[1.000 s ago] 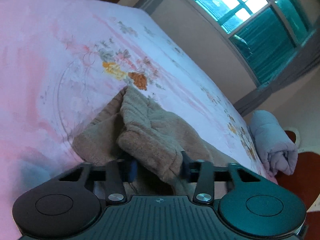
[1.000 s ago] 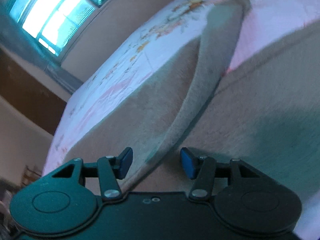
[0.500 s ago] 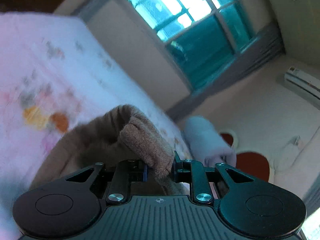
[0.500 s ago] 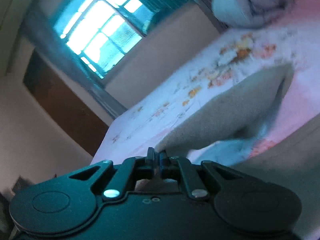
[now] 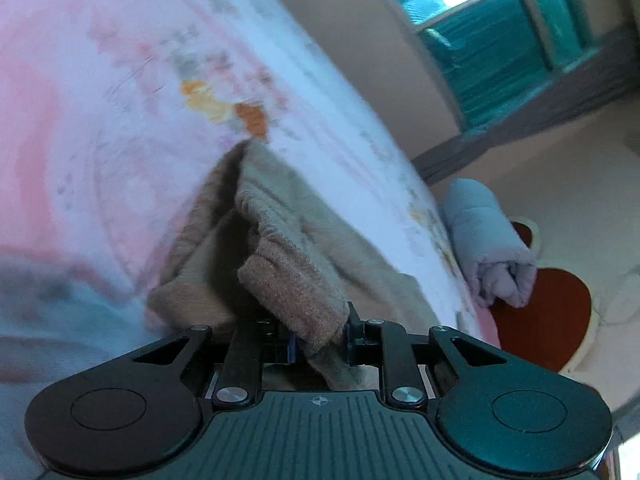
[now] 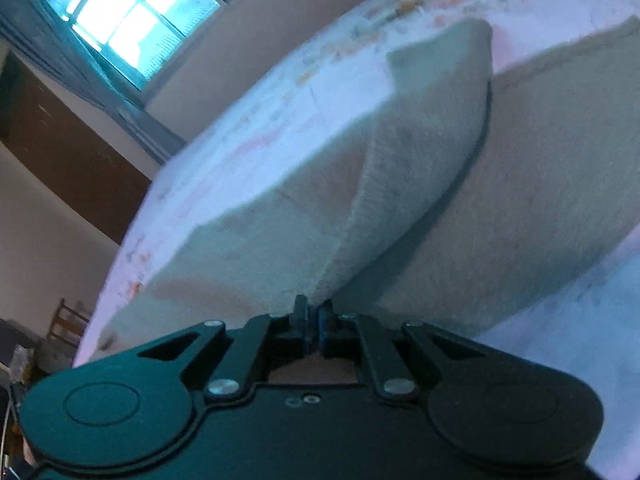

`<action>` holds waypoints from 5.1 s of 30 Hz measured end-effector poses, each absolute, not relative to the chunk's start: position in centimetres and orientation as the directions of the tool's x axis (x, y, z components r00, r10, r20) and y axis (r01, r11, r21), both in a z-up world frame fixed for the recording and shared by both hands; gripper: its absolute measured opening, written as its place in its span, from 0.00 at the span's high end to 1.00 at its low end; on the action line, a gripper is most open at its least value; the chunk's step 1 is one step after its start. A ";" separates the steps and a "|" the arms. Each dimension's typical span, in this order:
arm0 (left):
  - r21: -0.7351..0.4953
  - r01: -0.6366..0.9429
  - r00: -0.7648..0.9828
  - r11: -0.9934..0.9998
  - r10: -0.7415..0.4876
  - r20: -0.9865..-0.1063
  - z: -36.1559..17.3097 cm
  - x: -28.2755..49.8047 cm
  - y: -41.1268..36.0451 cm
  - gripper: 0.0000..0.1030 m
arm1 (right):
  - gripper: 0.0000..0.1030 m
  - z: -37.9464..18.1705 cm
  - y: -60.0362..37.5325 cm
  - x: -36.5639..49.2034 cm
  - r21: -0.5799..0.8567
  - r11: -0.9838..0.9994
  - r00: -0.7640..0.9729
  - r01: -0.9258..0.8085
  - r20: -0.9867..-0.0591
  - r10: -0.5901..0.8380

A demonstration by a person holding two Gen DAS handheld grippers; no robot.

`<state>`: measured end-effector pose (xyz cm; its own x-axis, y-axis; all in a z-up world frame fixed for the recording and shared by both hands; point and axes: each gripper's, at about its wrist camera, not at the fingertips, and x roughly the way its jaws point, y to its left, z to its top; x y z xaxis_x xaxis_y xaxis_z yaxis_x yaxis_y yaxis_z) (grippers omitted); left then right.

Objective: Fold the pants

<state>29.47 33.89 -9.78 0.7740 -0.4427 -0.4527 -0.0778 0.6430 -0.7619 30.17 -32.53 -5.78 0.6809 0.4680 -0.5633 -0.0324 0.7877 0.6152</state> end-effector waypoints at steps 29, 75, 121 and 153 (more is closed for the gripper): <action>-0.262 -0.237 0.823 0.935 0.050 -0.566 -0.9 25.1 26.0 0.00 | 0.55 -1.7 -39.9 27.6 0.520 0.852 0.794 0.056 -0.540 0.278; 0.175 -0.217 0.677 0.960 0.278 -0.681 -7.8 33.7 -11.5 0.00 | 1.00 -3.0 -34.8 43.8 -0.083 0.992 0.715 -0.093 -0.699 0.009; 0.137 -0.044 0.677 0.990 0.131 -0.724 -7.3 33.6 -9.7 0.00 | 0.85 -5.3 -57.1 29.3 0.545 0.752 0.800 0.372 -0.599 0.038; 0.100 0.012 0.663 0.995 0.067 -0.746 -6.7 33.2 -8.5 0.00 | 1.00 3.8 -56.4 32.6 0.185 0.955 0.836 0.233 -0.539 -0.099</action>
<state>33.20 -8.50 -6.74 0.6626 0.0667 -0.7460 0.0123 0.9949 0.0999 32.59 -56.41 3.77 0.8363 -0.0993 -0.5393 0.2326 0.9548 0.1850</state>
